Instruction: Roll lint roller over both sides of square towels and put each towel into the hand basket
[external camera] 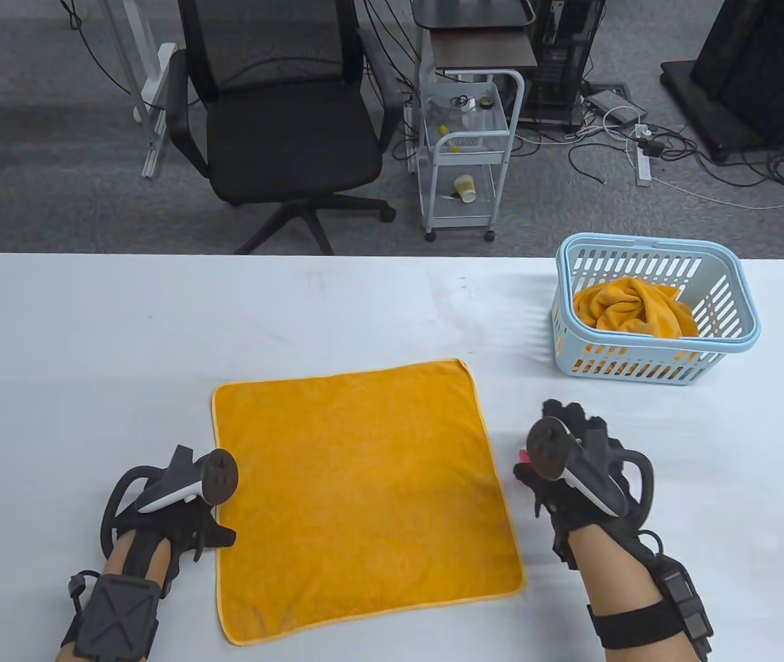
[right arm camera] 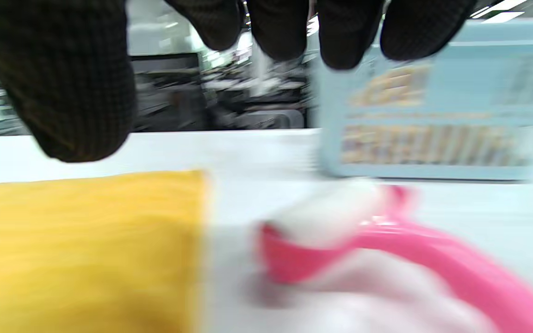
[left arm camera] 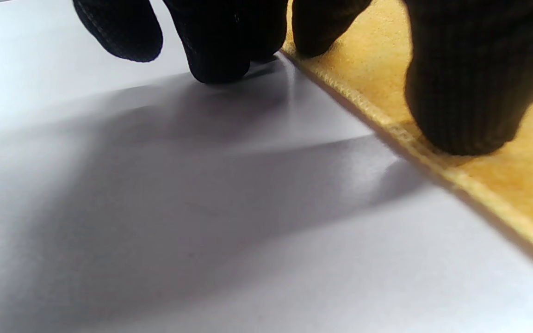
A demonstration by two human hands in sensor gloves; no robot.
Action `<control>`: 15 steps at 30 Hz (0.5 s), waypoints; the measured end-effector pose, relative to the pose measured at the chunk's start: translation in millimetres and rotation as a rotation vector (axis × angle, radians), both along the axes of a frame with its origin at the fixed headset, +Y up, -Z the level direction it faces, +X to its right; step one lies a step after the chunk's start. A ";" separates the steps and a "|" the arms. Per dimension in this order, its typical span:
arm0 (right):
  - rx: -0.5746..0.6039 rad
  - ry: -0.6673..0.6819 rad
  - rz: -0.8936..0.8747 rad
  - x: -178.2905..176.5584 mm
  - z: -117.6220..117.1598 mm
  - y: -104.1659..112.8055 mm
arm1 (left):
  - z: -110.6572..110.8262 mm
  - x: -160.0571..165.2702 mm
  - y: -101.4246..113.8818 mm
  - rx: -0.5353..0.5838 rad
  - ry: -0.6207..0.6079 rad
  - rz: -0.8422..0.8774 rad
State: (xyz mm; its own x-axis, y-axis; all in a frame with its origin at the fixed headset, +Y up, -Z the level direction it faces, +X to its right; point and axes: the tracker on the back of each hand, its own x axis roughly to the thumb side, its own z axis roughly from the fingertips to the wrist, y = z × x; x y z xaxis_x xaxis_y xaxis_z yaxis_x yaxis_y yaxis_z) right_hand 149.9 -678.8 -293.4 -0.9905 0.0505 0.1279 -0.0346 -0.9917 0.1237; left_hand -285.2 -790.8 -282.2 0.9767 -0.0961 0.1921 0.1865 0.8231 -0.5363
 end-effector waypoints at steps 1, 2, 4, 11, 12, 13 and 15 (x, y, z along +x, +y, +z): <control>-0.012 0.034 -0.003 -14.8 -1.0 3.3 | 0.0 0.0 0.0 0.000 0.000 0.000; -0.025 0.070 0.001 -28.8 -1.9 5.4 | 0.0 0.0 0.0 -0.001 0.000 0.000; -0.077 0.174 -0.006 -71.2 -5.9 4.1 | 0.1 0.1 0.1 -0.001 -0.001 0.000; -0.270 0.286 0.072 -145.4 -19.7 -45.1 | 0.1 0.1 0.0 -0.001 -0.001 0.005; -0.305 0.279 0.078 -150.6 -22.8 -55.6 | 0.2 0.1 0.0 -0.001 -0.001 0.005; -0.333 0.276 0.087 -154.5 -25.9 -66.1 | 0.1 0.1 0.0 0.000 -0.002 0.006; -0.364 0.250 0.111 -159.8 -30.2 -87.8 | -0.1 0.1 0.2 0.004 -0.003 0.009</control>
